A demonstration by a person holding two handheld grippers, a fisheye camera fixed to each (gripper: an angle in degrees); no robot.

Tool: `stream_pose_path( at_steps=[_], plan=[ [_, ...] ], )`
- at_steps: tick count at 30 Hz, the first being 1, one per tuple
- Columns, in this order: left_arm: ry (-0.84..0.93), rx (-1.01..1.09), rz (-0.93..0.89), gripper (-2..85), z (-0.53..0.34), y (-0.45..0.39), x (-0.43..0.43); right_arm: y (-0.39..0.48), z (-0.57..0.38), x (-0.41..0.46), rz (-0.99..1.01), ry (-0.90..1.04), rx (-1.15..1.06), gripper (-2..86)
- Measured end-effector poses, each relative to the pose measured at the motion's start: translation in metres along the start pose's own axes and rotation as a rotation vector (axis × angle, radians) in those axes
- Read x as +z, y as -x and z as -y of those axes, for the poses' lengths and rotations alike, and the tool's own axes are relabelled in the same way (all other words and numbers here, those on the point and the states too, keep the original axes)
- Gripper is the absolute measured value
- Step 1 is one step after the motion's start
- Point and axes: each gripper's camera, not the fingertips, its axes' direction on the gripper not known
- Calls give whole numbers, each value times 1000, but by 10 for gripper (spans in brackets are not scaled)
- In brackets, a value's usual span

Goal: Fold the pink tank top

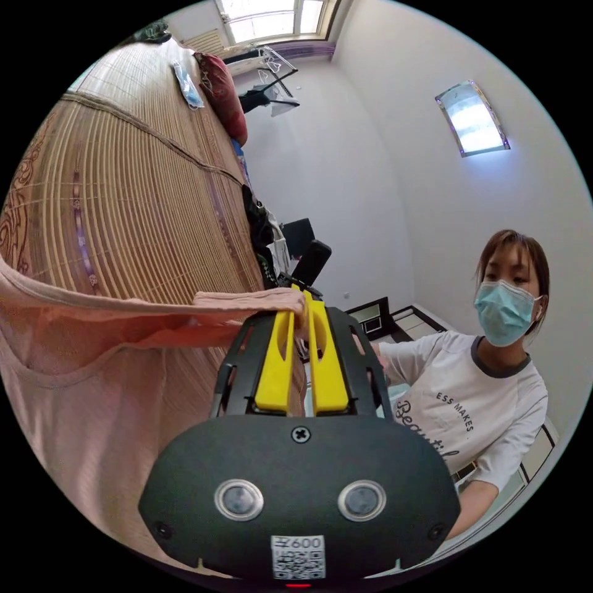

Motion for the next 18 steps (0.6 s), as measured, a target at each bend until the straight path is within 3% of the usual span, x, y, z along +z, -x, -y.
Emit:
stream_pose_path(
  at_steps=[5, 13, 18],
  plan=[
    [129, 23, 312, 133, -36, -18, -6, -7, 17, -21, -85, -24, 9, -9],
    [-297, -116, 645, 143, -58, 13, -87, -54, 42, -36, -194, -107, 129, -9],
    [-304, -190, 681, 138, -37, 62, -75, -71, 57, -20, -195, -49, 128, -9]
  ],
)
